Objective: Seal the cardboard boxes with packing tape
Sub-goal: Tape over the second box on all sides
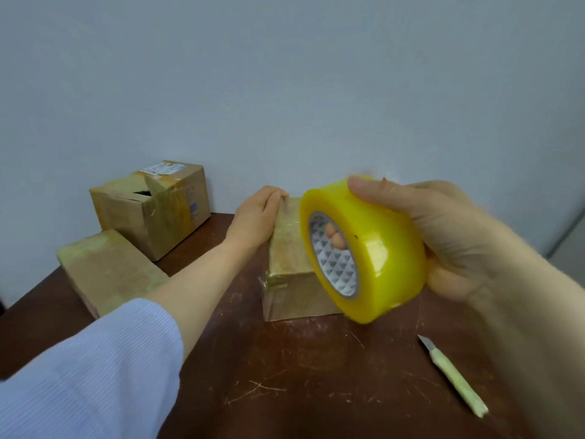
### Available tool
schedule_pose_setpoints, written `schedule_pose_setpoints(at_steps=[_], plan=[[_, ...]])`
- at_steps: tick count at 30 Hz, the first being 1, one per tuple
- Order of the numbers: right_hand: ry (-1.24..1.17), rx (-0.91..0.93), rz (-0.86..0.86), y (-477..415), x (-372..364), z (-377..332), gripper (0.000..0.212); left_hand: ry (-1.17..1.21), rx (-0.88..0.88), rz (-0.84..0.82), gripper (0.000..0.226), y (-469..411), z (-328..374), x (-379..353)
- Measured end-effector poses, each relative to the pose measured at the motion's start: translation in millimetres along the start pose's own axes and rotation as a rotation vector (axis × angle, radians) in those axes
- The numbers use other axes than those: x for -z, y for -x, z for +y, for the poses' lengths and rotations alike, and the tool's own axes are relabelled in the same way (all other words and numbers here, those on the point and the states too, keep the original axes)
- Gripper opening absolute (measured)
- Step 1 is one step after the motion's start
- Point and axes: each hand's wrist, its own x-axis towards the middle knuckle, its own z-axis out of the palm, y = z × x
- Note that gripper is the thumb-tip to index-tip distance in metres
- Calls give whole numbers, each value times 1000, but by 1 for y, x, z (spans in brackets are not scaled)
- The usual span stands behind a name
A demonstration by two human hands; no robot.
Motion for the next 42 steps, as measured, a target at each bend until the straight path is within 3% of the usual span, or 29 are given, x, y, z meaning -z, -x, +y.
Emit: schedule_pose_setpoints(at_steps=[18, 20, 24, 26, 29, 32, 34, 36, 39, 42], plan=[[-67, -261, 219, 25, -7, 131, 40, -179, 99, -46, 33, -13, -5, -2], [-47, -272, 220, 16, -5, 136, 35, -299, 108, -93, 36, -18, -2, 4], [-32, -290, 208, 3, -1, 141, 32, -757, 43, -182, 37, -30, 24, 0], [-42, -306, 202, 1, 1, 143, 33, -870, -35, -306, 64, -25, 33, -17], [-56, -298, 201, -4, 4, 144, 32, -977, 11, -497, 91, -16, 28, -34], [-70, -277, 191, -13, 4, 140, 32, -1011, 39, -499, 88, -24, 32, -30], [-77, -283, 183, -15, 3, 141, 32, -1081, -67, -405, 81, -20, 36, -29], [-81, -291, 172, -15, 3, 143, 32, -1089, -128, -349, 90, -5, 34, -30], [-96, -313, 194, -18, 7, 148, 34, -984, -32, -509, 111, 7, 33, -30], [-108, -295, 137, -17, 6, 146, 32, -824, 65, -592, 99, -12, 40, -20]])
